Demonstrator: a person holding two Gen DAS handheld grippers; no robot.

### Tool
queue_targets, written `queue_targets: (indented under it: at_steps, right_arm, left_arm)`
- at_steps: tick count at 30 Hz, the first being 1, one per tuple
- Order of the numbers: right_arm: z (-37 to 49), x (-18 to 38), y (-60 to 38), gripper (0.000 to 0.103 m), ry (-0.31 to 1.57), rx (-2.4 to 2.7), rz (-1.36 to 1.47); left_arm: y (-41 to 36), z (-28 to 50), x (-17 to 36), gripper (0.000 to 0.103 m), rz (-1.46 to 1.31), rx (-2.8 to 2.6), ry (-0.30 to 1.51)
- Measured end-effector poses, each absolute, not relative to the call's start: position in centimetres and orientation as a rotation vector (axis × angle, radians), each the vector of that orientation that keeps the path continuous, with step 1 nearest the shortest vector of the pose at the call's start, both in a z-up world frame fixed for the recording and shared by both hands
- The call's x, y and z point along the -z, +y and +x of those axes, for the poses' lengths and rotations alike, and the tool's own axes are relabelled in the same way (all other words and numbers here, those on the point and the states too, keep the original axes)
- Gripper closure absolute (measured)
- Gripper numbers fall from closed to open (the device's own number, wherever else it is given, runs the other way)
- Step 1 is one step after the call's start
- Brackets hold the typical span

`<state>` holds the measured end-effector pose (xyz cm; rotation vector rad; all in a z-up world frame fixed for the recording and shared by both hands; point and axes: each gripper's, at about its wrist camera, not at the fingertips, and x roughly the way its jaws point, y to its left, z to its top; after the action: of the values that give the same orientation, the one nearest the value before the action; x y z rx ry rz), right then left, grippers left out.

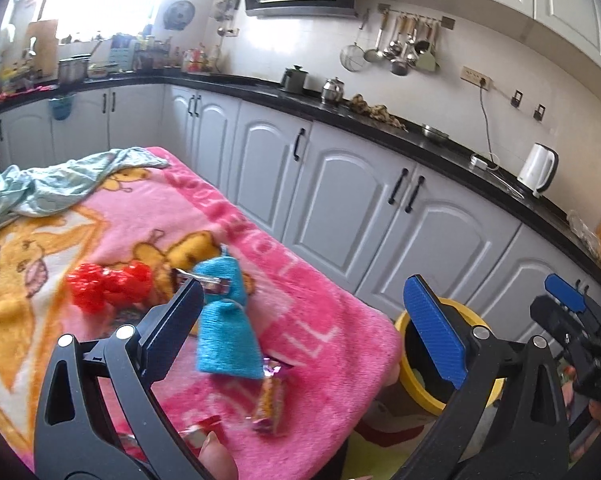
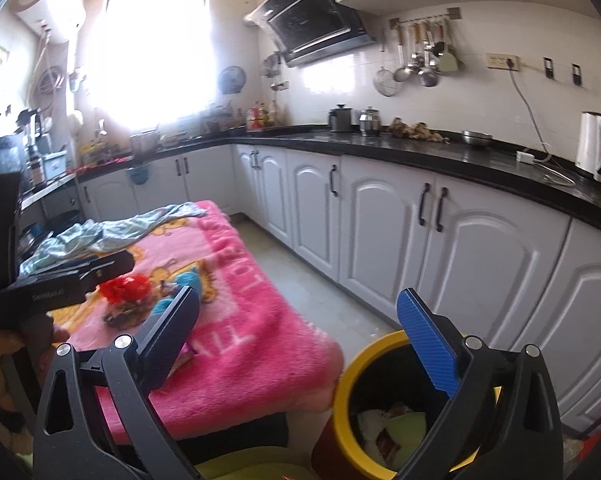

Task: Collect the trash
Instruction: 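Move both tools back over the table toward the remaining wrappers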

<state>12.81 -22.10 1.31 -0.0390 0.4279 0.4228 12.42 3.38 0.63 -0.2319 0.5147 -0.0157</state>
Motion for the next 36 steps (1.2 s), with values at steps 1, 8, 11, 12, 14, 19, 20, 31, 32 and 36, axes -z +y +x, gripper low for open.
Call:
queue_targets:
  at_steps: [1,8,11,12,14,19,20,31,32,36]
  right_arm:
    - [12.7,-1.3,-21.5,0.007,0.43,-0.435,-0.047]
    - [11.8,-0.7,-17.9,0.007,0.452,-0.514,-0.095]
    - [11.6,-0.2,-16.6,0.007,0.466,-0.543,-0.113]
    - [11.6,0.0,-16.3,0.007,0.47,-0.551,-0.119]
    - [11.4,0.3,-15.5,0.007,0.479,-0.567,-0.13]
    - [11.3,1.1,-13.7,0.007,0.498,-0.595,-0.156]
    - [11.3,1.2,-13.4,0.007,0.502,-0.598,-0.16]
    - [12.0,4.0,-9.5,0.007,0.56,-0.644,-0.219]
    - [12.1,4.4,-9.1,0.007,0.569,-0.647,-0.225]
    - [13.1,6.0,-7.9,0.007,0.615,-0.652,-0.241]
  left_arm:
    - [3.6,12.3,-0.7,0.011,-0.235,0.008,0.513]
    - [6.2,11.6,-0.5,0.011,-0.255,-0.041,0.504]
    - [7.2,11.4,-0.3,0.011,-0.255,-0.063,0.501]
    - [7.6,11.3,-0.3,0.011,-0.26,-0.072,0.502]
    - [8.3,11.2,-0.1,0.011,-0.27,-0.084,0.502]
    - [10.0,11.0,0.4,0.011,-0.287,-0.125,0.505]
    - [10.4,11.0,0.6,0.011,-0.292,-0.133,0.507]
    - [13.7,11.1,3.3,0.011,-0.295,-0.211,0.569]
    - [14.1,11.3,3.8,0.011,-0.295,-0.215,0.586]
    - [15.3,12.0,5.5,0.011,-0.283,-0.234,0.642]
